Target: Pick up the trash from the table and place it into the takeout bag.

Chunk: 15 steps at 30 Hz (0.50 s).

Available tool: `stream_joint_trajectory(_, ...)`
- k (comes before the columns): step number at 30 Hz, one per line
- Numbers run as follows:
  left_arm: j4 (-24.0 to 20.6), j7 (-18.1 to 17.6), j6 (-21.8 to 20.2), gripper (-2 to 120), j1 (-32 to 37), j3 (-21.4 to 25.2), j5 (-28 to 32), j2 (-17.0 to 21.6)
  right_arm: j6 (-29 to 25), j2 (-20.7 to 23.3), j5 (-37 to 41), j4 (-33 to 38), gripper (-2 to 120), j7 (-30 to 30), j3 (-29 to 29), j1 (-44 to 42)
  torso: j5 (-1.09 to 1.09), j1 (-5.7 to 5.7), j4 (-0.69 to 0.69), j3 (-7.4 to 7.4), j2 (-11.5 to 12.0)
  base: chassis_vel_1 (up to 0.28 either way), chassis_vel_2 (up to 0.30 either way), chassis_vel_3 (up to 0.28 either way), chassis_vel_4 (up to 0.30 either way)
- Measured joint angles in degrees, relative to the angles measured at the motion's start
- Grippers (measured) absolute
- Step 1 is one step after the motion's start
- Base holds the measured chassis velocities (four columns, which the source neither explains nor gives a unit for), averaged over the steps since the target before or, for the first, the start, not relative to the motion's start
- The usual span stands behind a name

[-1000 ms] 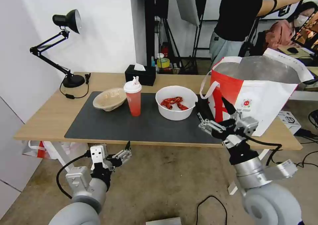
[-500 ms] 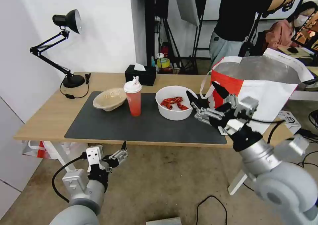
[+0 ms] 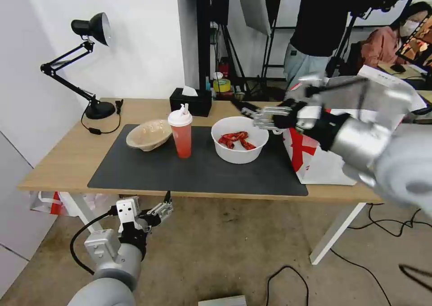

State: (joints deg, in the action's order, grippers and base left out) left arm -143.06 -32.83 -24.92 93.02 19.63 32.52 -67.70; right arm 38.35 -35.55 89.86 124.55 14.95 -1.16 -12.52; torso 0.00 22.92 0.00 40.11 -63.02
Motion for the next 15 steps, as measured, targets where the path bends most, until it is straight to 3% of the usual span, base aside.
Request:
stream_joint_trajectory(4, -0.03, 0.06, 0.15, 100, 0.09, 0.04, -0.09, -0.08, 3.44, -2.69, 4.73, -3.4, 100, 6.06, -4.82, 7.22, -0.02, 0.01, 0.02, 0.01, 0.0, 0.0, 0.0, 0.0, 0.0)
stream_joint_trajectory(6, -0.02, 0.11, 0.37, 100, 0.18, 0.17, -0.14, -0.08, 4.38, -5.2, 6.77, -6.39, 100, 8.89, -10.58, 14.31, -0.01, 0.01, 0.01, 0.0, 0.0, 0.0, 0.0, 0.0, 0.0)
stream_joint_trajectory(10, -0.01, 0.2, 0.47, 100, 0.23, 0.28, -0.14, -0.07, 4.44, -7.95, 6.31, -9.21, 100, 9.87, -17.21, 21.63, -0.02, 0.0, 0.01, -0.01, 0.0, 0.0, 0.0, 0.0, 0.0)
stream_joint_trajectory(15, 0.19, 0.21, 0.51, 100, -0.02, 0.26, -0.16, -0.26, 4.42, -8.78, 4.79, -10.69, 100, 9.08, -22.01, 24.82, -0.01, 0.0, 0.0, 0.0, 0.0, 0.0, 0.0, 0.0, 0.0)
